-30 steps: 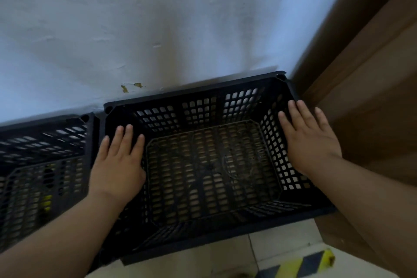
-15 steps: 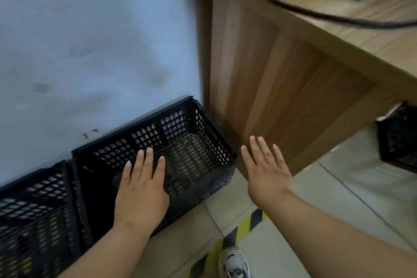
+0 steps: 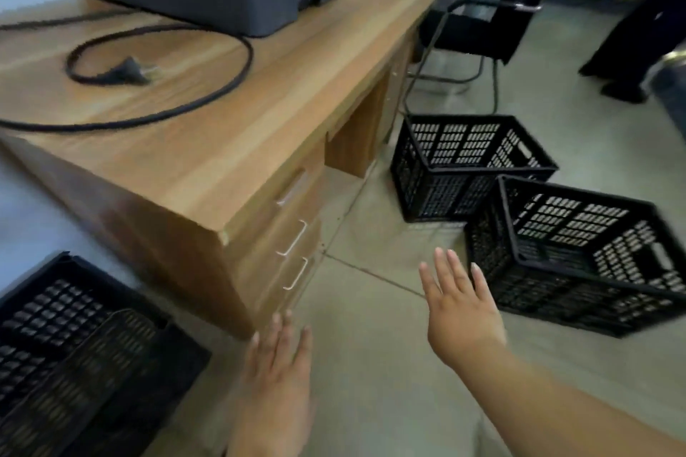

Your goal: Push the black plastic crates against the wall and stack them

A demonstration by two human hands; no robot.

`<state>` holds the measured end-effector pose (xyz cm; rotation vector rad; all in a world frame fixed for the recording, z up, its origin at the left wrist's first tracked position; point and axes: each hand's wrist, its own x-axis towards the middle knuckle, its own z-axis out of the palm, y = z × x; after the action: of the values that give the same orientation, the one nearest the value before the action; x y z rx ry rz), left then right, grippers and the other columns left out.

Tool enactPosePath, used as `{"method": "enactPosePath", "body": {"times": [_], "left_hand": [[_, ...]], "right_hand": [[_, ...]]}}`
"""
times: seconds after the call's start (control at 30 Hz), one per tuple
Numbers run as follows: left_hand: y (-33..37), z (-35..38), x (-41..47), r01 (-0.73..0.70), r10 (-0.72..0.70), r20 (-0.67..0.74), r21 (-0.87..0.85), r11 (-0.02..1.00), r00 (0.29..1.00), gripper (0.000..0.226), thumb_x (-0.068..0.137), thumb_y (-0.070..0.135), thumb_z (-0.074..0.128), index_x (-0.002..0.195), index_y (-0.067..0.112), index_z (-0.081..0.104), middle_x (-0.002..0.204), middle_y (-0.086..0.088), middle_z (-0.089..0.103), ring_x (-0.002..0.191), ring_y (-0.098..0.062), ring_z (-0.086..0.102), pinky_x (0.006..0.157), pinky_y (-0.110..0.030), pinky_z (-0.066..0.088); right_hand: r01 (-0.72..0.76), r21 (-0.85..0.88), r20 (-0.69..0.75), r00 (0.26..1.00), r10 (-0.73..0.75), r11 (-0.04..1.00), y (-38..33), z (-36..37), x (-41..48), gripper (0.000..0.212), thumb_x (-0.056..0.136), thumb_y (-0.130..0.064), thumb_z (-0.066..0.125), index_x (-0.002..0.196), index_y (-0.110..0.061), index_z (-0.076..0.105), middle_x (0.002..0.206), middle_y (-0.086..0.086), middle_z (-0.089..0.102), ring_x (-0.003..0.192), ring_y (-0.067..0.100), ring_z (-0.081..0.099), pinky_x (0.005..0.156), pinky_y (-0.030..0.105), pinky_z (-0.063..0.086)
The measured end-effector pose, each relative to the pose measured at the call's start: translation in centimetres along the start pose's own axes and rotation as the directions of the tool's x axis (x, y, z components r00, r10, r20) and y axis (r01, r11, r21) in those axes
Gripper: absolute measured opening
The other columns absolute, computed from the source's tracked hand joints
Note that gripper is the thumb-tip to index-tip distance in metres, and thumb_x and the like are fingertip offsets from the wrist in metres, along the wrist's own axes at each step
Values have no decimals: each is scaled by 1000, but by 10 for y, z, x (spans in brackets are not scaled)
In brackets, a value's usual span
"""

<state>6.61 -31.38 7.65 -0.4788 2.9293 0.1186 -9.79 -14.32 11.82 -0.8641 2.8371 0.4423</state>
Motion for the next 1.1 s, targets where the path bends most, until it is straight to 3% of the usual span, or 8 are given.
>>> {"method": "enactPosePath", "body": {"times": [0.1,0.2,0.3,0.37,0.57,0.8,0.97,1.1], "left_hand": [[76,-14,42,-49,50,36,-19,999,998,102,24,36,88,120,11,61,136,-16,49,124,-29,51,112,-34,4],[145,-10,89,-149,149,-1,25,989,989,91,75,32,64,144,21,5,150,-5,-10,140,-19,-6,104,-33,-30],[216,-9,141,-219,212,79,103,970,974,93,32,31,85,121,15,61,134,-16,53,123,-29,52,112,-33,-16],[263,7,175,-257,251,58,148,955,966,89,22,27,85,108,9,69,121,-18,63,112,-32,61,114,-33,-6],[410,3,268,-225,220,122,37,974,968,72,90,25,36,146,18,-8,138,-1,-34,127,-14,-32,76,-29,-46],[498,23,364,-182,167,133,107,977,977,67,93,28,27,145,18,-14,147,-1,-32,125,-14,-36,76,-30,-47],[517,46,432,-179,150,148,211,961,978,67,95,29,27,145,18,-16,154,-7,-26,140,-23,-27,111,-41,-21],[520,81,492,-181,141,169,248,952,975,68,95,28,29,146,17,-15,154,-7,-25,138,-21,-29,83,-33,-44]], "right_hand": [[-104,36,-13,994,104,994,80,19,10,67,92,-12,21,143,-15,-21,136,2,-41,125,15,-39,79,37,-45],[-193,61,9,981,193,979,165,45,23,67,92,-14,23,141,-16,-24,138,1,-40,132,17,-37,76,36,-47],[-265,75,48,964,262,961,253,75,39,65,93,-14,22,133,-15,-30,138,2,-41,138,20,-32,77,36,-46],[-298,74,74,953,293,952,312,94,50,64,93,-14,22,130,-15,-31,135,2,-42,139,21,-31,77,35,-45],[-379,64,169,916,364,923,475,140,80,67,94,-17,24,135,-16,-29,145,2,-37,139,21,-31,76,33,-46],[-425,13,262,875,407,905,596,196,115,72,92,-16,29,145,-17,-19,144,1,-38,138,21,-32,75,34,-47],[-473,-16,341,825,449,881,640,233,153,78,90,-19,37,146,-17,-18,154,7,-28,141,23,-27,113,42,-20],[-499,-34,396,789,470,866,667,276,194,76,88,-15,32,145,-17,-19,154,6,-28,142,21,-26,117,43,-12]]}}
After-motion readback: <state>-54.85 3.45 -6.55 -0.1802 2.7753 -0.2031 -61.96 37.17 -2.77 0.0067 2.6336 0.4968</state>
